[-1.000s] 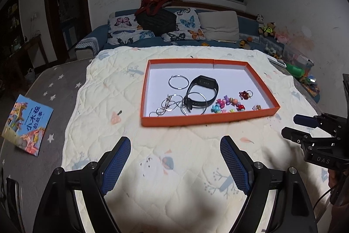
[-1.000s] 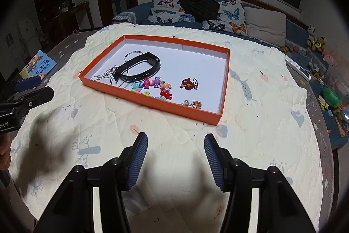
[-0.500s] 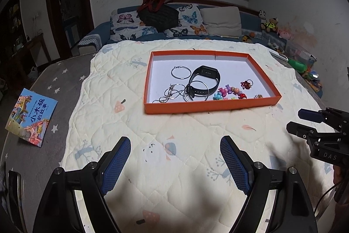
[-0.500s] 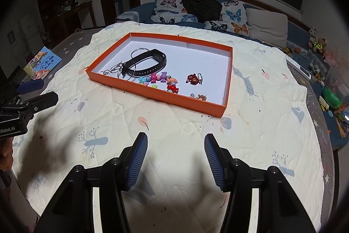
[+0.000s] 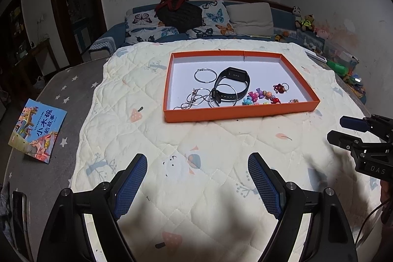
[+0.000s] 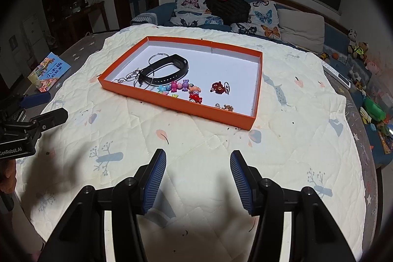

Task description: Organize jewelry

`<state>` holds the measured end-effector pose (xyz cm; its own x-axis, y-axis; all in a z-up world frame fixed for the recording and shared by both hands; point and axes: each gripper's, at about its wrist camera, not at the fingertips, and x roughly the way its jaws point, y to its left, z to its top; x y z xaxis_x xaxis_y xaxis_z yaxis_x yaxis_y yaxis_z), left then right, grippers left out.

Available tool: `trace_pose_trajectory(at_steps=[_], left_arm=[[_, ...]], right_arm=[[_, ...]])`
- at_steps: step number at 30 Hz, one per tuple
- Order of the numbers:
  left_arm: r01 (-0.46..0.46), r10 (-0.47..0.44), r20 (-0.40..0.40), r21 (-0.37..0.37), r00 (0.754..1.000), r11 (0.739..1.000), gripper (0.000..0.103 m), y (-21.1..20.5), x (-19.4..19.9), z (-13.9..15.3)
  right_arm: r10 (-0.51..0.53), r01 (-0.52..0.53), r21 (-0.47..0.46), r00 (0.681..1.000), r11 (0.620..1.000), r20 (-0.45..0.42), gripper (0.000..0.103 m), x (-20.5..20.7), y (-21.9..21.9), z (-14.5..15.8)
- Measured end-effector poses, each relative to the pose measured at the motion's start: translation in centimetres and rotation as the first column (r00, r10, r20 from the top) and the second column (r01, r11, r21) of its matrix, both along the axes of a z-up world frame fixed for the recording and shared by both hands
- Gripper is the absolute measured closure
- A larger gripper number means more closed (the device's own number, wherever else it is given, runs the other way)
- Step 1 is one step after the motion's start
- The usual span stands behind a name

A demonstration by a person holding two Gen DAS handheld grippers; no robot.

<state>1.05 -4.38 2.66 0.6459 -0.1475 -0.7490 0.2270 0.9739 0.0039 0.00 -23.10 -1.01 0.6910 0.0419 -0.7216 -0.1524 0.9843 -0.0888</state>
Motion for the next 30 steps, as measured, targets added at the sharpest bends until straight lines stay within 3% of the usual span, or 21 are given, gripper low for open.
trace_pose_trajectory(at_steps=[30], left_arm=[[-0.002, 0.002, -0.009, 0.036, 1.000, 0.999, 0.013, -0.10, -0.13, -0.90]], right_arm=[[0.002, -0.002, -0.001, 1.000, 1.000, -0.002, 0.043, 0.01, 0.10, -0.10]])
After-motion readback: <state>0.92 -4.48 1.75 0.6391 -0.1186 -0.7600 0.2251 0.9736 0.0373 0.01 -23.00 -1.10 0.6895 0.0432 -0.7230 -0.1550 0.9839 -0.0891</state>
